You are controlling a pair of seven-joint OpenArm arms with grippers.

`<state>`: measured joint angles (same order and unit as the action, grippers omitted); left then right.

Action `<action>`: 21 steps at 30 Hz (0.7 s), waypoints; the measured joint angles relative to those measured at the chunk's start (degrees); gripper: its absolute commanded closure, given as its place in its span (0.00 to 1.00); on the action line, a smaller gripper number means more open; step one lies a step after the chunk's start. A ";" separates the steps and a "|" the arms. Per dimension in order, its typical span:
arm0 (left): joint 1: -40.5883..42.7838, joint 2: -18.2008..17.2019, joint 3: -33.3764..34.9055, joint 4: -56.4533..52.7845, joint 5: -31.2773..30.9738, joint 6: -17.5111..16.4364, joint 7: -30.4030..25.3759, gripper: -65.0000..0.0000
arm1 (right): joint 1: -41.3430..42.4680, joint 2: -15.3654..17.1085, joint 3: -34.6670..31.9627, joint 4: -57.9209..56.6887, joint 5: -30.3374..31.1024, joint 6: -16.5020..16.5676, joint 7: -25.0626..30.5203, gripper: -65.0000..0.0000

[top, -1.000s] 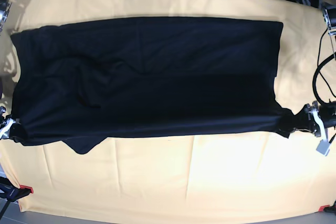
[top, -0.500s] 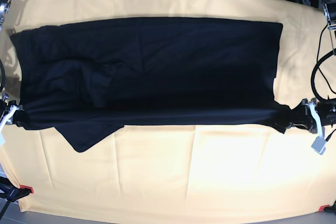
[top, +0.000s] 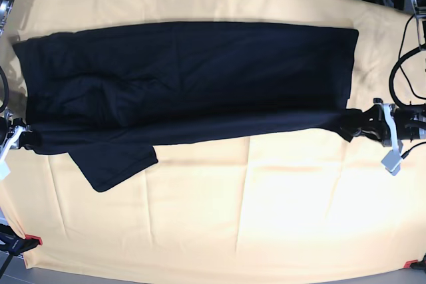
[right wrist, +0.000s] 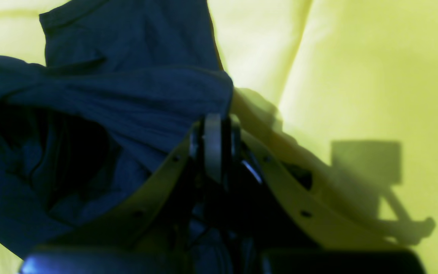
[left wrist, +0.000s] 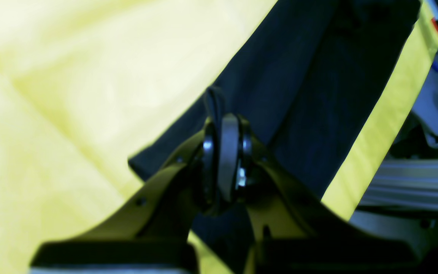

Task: Fold the T-shirt properly
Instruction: 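Lower the folded edge onto the shirt and open both grippers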

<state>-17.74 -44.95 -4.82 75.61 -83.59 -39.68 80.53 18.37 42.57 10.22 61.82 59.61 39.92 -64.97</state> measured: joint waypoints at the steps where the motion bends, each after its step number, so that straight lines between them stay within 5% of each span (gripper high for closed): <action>1: -0.02 -0.37 0.00 0.00 -0.04 0.00 -0.13 1.00 | -0.55 -0.02 0.00 0.00 -0.24 0.00 0.02 1.00; 13: -0.02 -0.61 0.00 1.97 -0.42 0.24 -0.55 1.00 | -4.90 -0.17 0.00 0.00 -4.57 0.02 2.64 1.00; 21: 1.09 -0.74 0.00 4.24 -0.46 3.45 -0.55 1.00 | -4.90 -0.17 0.00 0.00 -4.57 0.02 1.92 1.00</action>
<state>-16.64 -45.69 -4.82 79.85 -84.05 -36.23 79.99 13.47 42.39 10.22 61.82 55.05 39.94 -63.05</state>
